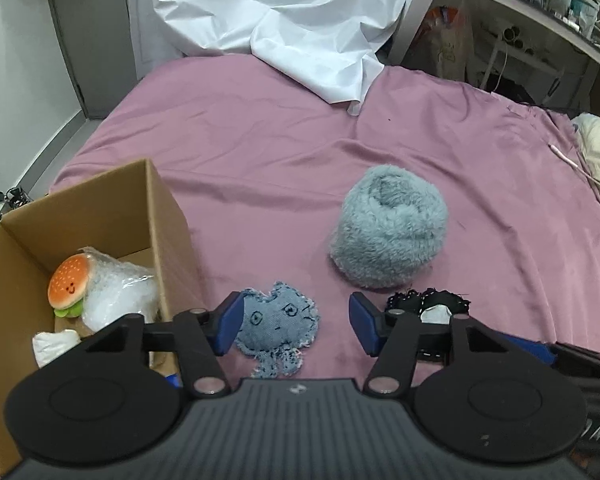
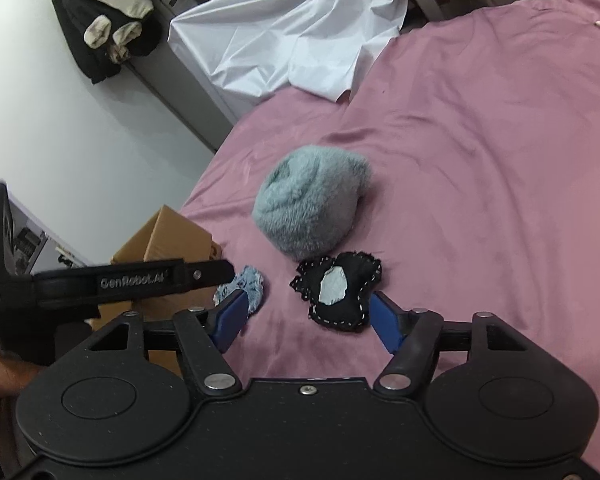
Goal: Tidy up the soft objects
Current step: 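Grasp the blue octopus plush with the left tool while the right tool grasps the black-and-white plush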
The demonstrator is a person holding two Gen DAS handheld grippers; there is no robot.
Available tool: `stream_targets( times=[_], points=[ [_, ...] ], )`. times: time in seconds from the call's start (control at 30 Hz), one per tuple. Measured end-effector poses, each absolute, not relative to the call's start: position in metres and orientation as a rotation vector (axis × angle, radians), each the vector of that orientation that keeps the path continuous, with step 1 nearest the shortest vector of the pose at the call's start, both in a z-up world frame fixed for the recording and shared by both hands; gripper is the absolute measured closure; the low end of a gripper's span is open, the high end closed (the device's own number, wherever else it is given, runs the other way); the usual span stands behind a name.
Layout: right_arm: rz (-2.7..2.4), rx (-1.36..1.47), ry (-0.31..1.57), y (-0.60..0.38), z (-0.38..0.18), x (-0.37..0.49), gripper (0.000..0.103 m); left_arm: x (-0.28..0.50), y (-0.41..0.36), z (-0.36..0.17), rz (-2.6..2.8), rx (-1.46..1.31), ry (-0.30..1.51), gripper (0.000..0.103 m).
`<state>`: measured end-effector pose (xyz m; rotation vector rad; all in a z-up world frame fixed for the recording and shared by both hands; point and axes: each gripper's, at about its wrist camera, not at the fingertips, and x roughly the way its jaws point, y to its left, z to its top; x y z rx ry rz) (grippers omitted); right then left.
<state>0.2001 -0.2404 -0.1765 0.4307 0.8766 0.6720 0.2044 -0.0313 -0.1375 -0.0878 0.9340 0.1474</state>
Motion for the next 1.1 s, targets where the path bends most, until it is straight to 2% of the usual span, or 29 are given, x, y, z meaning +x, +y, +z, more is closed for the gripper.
stream_targets(
  times=[0.1,0.2,0.33,0.7,0.77,0.83,1.0,1.07,1.1],
  points=[
    [0.684,0.445,0.892,-0.240,-0.182,0.204,0.038,0.209,-0.035,-0.141,0.163,-0.064,0.941,0.045],
    [0.680,0.440,0.896,-0.240,-0.187,0.207,0.044,0.215,-0.043,-0.145,0.175,-0.035,0.955,0.049],
    [0.662,0.485,0.909,-0.246,-0.195,0.216,0.052,0.223,-0.050,-0.149,0.190,0.025,0.974,0.060],
    [0.697,0.422,0.882,-0.239,-0.199,0.222,0.052,0.244,-0.063,-0.174,0.226,0.136,1.085,0.060],
    [0.696,0.411,0.880,-0.237,-0.200,0.223,0.055,0.244,-0.060,-0.177,0.243,0.136,1.103,0.060],
    [0.679,0.387,0.885,-0.237,-0.201,0.224,0.074,0.245,-0.059,-0.179,0.252,0.143,1.108,0.060],
    [0.672,0.424,0.903,-0.243,-0.203,0.228,0.081,0.246,-0.061,-0.183,0.251,0.171,1.114,0.062],
    [0.667,0.425,0.900,-0.244,-0.202,0.227,0.082,0.246,-0.061,-0.183,0.256,0.174,1.108,0.068],
    [0.663,0.423,0.897,-0.245,-0.201,0.226,0.082,0.246,-0.060,-0.183,0.266,0.173,1.106,0.074]
  ],
)
